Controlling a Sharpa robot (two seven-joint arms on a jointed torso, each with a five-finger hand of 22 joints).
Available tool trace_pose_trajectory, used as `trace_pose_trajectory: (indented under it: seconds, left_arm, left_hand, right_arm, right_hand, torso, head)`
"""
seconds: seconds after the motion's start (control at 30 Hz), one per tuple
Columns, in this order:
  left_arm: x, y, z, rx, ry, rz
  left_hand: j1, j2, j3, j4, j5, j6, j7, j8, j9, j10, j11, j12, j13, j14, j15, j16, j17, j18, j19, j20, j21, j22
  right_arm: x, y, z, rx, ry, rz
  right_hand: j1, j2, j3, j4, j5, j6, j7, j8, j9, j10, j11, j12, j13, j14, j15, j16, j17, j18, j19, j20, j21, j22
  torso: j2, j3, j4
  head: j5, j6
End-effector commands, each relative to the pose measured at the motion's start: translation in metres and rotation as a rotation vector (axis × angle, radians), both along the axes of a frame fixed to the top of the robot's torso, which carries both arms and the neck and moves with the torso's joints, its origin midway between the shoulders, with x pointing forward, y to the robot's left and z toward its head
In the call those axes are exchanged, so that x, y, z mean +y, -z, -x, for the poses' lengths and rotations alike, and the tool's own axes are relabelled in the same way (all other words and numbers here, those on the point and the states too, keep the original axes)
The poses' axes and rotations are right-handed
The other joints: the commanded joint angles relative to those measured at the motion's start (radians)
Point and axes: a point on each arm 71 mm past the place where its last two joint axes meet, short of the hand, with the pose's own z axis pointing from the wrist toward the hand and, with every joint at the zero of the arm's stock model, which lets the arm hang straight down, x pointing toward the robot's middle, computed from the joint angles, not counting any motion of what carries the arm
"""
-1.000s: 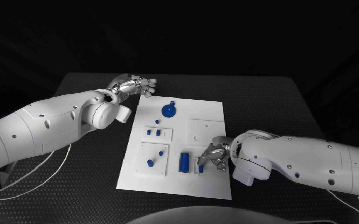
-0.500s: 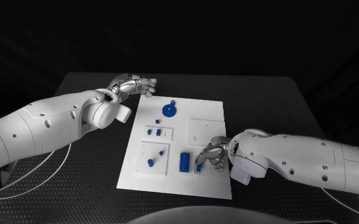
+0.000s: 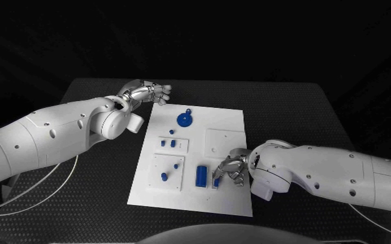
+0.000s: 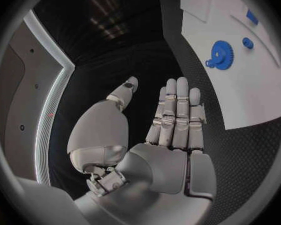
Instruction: Assemble the parts on the task board
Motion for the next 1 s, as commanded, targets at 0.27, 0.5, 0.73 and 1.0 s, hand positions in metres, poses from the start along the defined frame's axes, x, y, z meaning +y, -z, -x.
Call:
trace_pose_trajectory:
  seconds: [0.27,0.5,0.73,1.0]
  left_arm:
    - [-0.0016,-0.001,0.0002,-0.004,0.013,0.001]
    - [-0.0014,-0.0009,0.0003,-0.003,0.013,0.001]
    - [-0.0012,-0.0009,0.0003,-0.002,0.013,-0.001]
    - [-0.0016,-0.0008,0.0002,-0.001,0.014,-0.001]
  left_hand:
    - [-0.007,-0.001,0.001,0.008,-0.004,-0.008,-0.001,0.005,-0.002,-0.006,0.0,-0.002,-0.001,0.008,-0.002,-0.006,0.002,0.009,0.0,0.007,-0.004,0.002]
    - [-0.007,-0.001,0.001,0.009,-0.004,-0.008,-0.001,0.005,-0.002,-0.006,0.0,-0.002,-0.001,0.008,-0.002,-0.006,0.002,0.009,0.0,0.007,-0.004,0.002]
    - [-0.008,-0.001,0.001,0.009,-0.004,-0.008,-0.001,0.005,-0.002,-0.006,0.0,-0.002,-0.001,0.008,-0.002,-0.007,0.003,0.009,0.0,0.008,-0.005,0.002]
    - [-0.008,-0.002,0.001,0.01,-0.004,-0.008,-0.001,0.005,-0.002,-0.006,0.0,-0.002,-0.001,0.007,-0.002,-0.008,0.003,0.009,0.0,0.008,-0.005,0.003]
  right_arm:
    - [0.0104,0.0006,0.0085,0.011,-0.056,-0.024]
    - [0.0104,0.0007,0.0088,0.004,-0.058,-0.024]
    - [0.0092,0.0009,0.0074,-0.005,-0.057,-0.02]
    - [0.0095,0.0008,0.0069,-0.009,-0.053,-0.022]
  right_hand:
    - [-0.01,0.005,-0.004,-0.001,-0.002,0.004,-0.001,-0.003,-0.002,0.006,-0.002,0.002,0.011,0.001,-0.008,-0.003,-0.001,0.043,0.004,-0.002,0.002,-0.001]
    - [-0.01,0.006,-0.004,-0.002,-0.001,0.004,-0.001,-0.003,-0.002,0.007,-0.003,0.004,0.012,0.001,-0.009,-0.003,-0.001,0.043,0.004,-0.003,0.002,-0.001]
    - [-0.01,0.007,-0.004,-0.003,0.0,0.005,-0.001,-0.002,-0.002,0.006,-0.003,0.003,0.012,0.001,-0.009,-0.003,-0.001,0.043,0.004,-0.003,0.002,-0.001]
    - [-0.015,0.003,-0.007,-0.004,-0.001,0.004,-0.001,-0.003,-0.002,0.006,-0.003,0.003,0.012,0.001,-0.009,-0.004,-0.001,0.043,0.004,-0.003,0.002,-0.001]
  torso:
    - [0.0,-0.0003,0.0005]
    - [0.0,-0.0002,0.0004]
    - [0.0,-0.0003,0.0005]
    - [0.0,-0.0006,-0.0007]
  head:
    - [0.002,0.0]
    - [0.003,-0.001]
    - [0.007,0.002]
    - [0.008,0.003]
